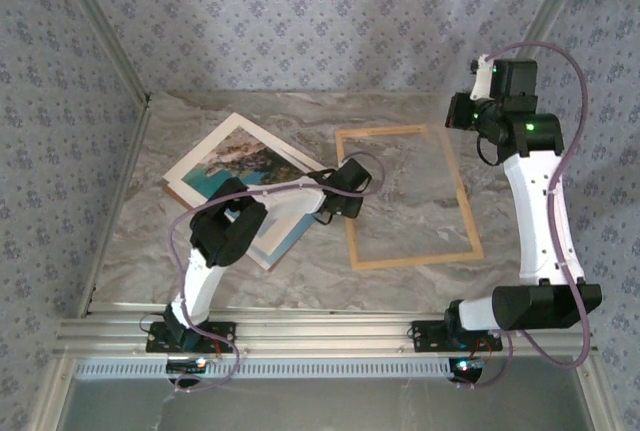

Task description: Put the photo into the frame

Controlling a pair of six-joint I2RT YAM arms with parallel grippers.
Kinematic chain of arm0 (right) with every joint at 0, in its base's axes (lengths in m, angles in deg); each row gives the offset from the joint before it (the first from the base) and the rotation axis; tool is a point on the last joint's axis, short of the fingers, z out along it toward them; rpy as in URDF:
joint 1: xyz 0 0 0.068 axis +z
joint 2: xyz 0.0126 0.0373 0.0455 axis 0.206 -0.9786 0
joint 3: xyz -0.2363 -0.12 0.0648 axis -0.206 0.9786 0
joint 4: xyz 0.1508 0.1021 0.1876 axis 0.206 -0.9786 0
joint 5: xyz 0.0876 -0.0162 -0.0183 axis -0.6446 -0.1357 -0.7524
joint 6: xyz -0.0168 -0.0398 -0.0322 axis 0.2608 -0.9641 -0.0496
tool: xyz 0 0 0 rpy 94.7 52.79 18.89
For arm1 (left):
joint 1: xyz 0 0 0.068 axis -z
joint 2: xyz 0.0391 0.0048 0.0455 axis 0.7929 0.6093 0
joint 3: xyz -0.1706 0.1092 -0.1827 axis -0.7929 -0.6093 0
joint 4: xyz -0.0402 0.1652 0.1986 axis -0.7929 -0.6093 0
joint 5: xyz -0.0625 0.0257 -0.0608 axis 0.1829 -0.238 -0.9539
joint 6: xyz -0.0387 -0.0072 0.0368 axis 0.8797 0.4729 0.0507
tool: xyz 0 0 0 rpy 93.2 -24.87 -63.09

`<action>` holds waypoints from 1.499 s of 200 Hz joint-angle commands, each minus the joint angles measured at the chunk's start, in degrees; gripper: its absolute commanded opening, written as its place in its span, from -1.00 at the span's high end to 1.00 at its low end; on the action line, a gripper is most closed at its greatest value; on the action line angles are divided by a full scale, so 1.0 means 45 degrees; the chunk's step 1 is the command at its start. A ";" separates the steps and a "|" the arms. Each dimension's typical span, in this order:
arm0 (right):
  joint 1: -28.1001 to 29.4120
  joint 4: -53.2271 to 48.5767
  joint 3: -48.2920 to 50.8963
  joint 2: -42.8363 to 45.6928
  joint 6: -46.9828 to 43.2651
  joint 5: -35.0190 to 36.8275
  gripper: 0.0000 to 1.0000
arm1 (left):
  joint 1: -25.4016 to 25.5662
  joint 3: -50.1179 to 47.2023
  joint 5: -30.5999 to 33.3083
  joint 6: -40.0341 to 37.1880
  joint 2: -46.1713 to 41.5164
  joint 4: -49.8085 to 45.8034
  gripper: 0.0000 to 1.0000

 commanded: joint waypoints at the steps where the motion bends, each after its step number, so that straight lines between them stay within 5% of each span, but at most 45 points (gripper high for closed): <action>1: 0.0404 0.0233 0.0244 -0.0007 0.0403 -0.1031 1.00 | -0.0306 -0.1553 0.0298 0.0550 -0.0974 -0.0252 -0.08; 69: 0.1500 0.0888 0.0833 -0.0259 0.1019 -0.3835 1.00 | -0.1219 -0.4763 0.0176 0.1503 -0.3078 0.1067 -0.01; 132: 0.1891 0.0387 -0.0213 -0.0244 0.1247 -0.3703 1.00 | -0.1487 -0.5557 -0.1347 0.2423 -0.4182 0.2160 -0.04; 225: 0.1693 0.0032 -0.0087 -0.0292 0.0794 -0.2901 1.00 | -0.1247 -0.5027 -0.0699 0.3226 -0.3152 0.2097 0.40; 300: 0.1684 0.0470 -0.0365 -0.0829 0.0797 -0.3008 1.00 | -0.0413 -0.5000 0.0813 0.6279 -0.2496 0.3092 0.70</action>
